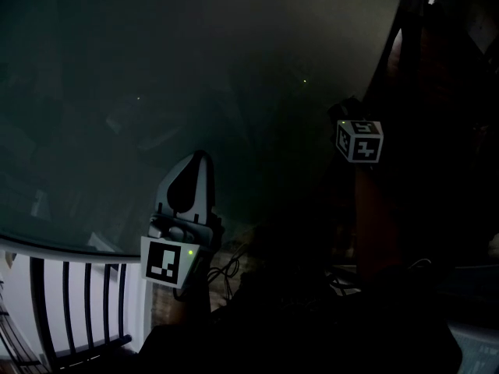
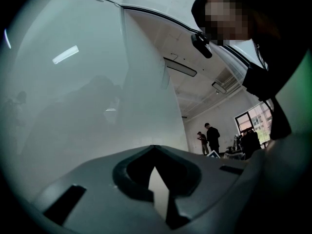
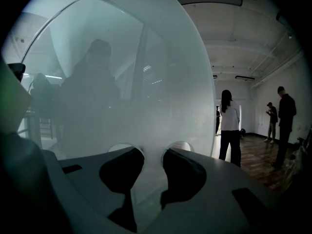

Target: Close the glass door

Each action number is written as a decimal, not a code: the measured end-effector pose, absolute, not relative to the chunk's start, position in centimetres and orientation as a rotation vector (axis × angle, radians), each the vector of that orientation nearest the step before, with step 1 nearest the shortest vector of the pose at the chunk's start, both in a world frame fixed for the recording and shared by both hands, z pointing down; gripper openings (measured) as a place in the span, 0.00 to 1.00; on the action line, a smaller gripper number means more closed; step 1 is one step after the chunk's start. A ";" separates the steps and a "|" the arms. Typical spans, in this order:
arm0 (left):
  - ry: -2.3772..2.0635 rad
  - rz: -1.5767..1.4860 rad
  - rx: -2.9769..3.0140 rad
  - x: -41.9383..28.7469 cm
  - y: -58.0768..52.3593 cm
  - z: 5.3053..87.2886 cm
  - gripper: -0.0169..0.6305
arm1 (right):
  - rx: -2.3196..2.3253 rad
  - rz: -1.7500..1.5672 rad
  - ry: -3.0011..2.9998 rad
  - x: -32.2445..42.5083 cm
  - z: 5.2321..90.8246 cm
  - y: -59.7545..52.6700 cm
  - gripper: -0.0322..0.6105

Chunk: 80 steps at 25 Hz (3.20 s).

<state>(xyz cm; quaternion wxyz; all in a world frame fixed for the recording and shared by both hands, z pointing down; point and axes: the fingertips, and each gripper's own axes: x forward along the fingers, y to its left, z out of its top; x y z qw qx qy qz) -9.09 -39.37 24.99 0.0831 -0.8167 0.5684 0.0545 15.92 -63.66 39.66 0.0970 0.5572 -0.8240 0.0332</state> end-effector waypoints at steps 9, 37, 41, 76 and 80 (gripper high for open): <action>1.673 0.147 -2.443 -6.4 -35.2 24.3 0.03 | 1.741 0.121 -2.382 19.0 39.5 -59.2 0.24; 1.762 0.156 -2.401 -3.9 -22.5 24.9 0.03 | 2.049 0.172 -2.105 24.9 39.3 -48.6 0.24; 1.708 0.162 -2.443 -3.9 -21.9 24.3 0.03 | 2.066 0.178 -2.074 25.2 39.2 -46.8 0.24; 1.444 0.156 -2.572 -0.8 -12.2 23.7 0.03 | 2.121 0.132 -2.064 26.9 38.5 -30.0 0.24; 1.503 0.133 -2.544 0.9 -11.9 24.2 0.03 | 2.090 0.129 -2.098 28.2 38.2 -28.7 0.24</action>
